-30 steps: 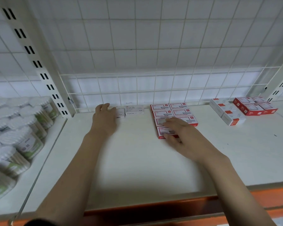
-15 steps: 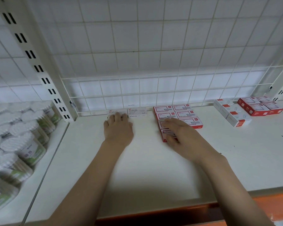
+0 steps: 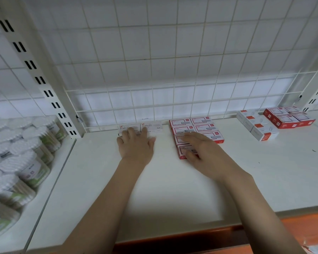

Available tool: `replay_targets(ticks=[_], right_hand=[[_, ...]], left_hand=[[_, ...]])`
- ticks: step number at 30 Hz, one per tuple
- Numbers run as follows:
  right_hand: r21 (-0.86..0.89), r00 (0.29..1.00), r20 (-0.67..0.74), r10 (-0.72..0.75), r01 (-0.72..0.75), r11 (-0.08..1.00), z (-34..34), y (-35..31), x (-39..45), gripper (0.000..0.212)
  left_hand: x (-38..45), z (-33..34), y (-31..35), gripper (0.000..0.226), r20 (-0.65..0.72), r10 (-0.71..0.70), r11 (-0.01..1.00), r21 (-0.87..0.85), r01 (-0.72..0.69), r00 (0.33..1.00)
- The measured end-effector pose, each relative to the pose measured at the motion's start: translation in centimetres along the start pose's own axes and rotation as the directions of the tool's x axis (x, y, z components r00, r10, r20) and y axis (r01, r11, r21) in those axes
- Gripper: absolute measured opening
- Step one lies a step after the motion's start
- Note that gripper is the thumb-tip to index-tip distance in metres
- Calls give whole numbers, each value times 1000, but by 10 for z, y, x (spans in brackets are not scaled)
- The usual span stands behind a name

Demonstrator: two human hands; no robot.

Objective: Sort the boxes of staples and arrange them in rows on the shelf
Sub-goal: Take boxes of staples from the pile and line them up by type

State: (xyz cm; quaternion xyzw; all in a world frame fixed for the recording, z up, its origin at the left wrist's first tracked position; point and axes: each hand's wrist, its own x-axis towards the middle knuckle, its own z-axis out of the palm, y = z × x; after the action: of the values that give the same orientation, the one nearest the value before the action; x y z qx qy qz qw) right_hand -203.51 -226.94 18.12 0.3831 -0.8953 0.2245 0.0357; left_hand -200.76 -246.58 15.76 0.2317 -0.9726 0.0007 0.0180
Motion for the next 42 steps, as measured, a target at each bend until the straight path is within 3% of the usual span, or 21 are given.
replay_targets(ticks=[10,16,22,28,42], right_hand=[[-6,999,-31,26,-27,1000,-31,36,-26,44],[-47,990,-76,121,-125,991,-71,108,-77,46],[-90,962,-99,255,-263,960,-131,211,-156,46],[-66,960,-75,270,-275,959,-161,276,-216,42],[-23,956,-138,261,-266,964,-184,328,-253,39]], left_hand=[[-23,-36,48,57,-4,-1,996,-91,1,1000],[-73,-47,153,51,-208,178,942,-248,-227,962],[-123,-24,284,51,-118,320,914,-221,-339,940],[-157,-21,372,49,-85,334,908,-238,-345,939],[-159,-24,417,49,-110,330,907,-238,-347,938]])
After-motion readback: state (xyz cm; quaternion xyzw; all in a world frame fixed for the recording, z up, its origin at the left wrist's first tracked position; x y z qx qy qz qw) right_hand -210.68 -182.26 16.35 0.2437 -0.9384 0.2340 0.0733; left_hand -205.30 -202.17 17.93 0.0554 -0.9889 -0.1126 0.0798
